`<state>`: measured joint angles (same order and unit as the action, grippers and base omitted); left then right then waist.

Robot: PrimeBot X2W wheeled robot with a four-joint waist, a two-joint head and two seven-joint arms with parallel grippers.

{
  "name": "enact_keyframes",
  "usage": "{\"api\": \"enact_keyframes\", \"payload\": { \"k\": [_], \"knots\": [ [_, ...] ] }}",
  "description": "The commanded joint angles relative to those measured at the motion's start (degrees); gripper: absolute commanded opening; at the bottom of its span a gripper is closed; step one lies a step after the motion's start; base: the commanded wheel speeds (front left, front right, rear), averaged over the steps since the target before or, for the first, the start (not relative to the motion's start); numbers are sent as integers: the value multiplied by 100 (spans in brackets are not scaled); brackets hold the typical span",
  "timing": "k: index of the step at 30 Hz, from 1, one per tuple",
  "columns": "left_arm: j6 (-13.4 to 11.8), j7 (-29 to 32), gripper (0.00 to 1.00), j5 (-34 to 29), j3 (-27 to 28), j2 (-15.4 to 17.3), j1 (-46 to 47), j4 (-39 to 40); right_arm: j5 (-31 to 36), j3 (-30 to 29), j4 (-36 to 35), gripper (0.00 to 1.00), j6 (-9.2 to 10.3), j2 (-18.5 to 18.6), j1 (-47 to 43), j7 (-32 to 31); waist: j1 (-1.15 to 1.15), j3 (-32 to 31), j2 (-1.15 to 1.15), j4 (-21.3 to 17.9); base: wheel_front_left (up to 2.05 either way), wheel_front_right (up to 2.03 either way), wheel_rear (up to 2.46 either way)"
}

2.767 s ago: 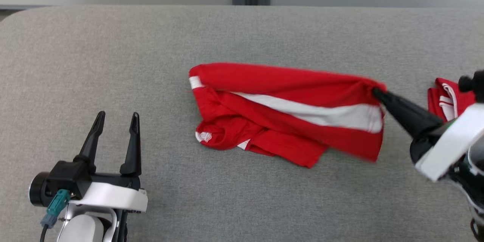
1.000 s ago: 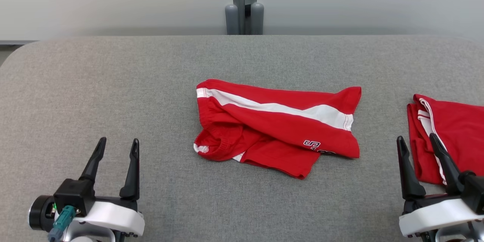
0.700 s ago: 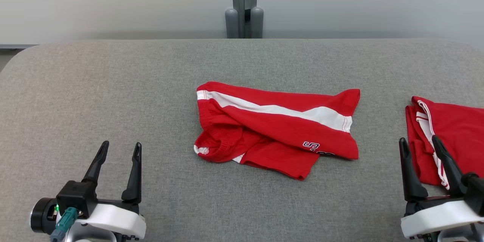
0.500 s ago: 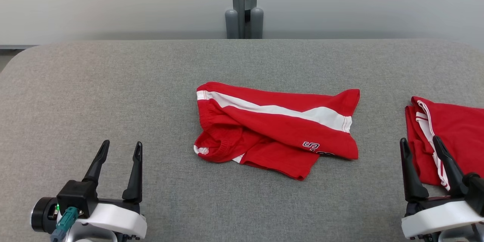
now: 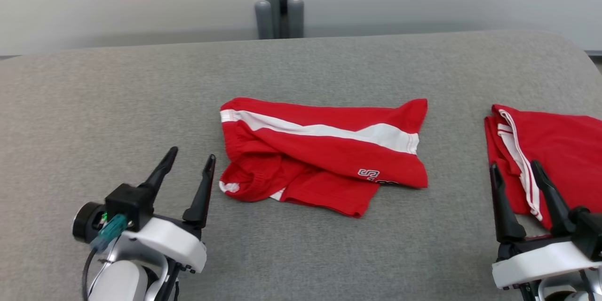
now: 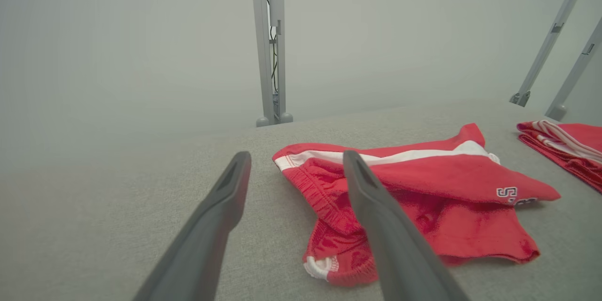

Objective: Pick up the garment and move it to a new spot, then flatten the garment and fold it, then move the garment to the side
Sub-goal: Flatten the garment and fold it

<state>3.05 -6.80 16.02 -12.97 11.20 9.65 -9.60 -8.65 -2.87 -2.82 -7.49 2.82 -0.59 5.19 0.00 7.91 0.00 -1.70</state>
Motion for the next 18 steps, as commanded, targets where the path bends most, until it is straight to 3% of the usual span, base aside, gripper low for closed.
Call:
{"api": "enact_keyframes", "payload": {
  "k": [1,8,18],
  "knots": [
    [28,36,100,10,-17,11,97,-50,-38,14,7,100,-2,19,57,40,0,88,0,-119,0,0,0],
    [340,474,100,460,-237,47,555,-973,-151,11,164,100,-2,21,178,191,0,267,0,-612,0,0,0],
    [442,586,100,1084,-325,158,1006,-1999,-297,66,367,100,-2,22,263,352,0,443,0,-896,0,0,0]
  ]
}}
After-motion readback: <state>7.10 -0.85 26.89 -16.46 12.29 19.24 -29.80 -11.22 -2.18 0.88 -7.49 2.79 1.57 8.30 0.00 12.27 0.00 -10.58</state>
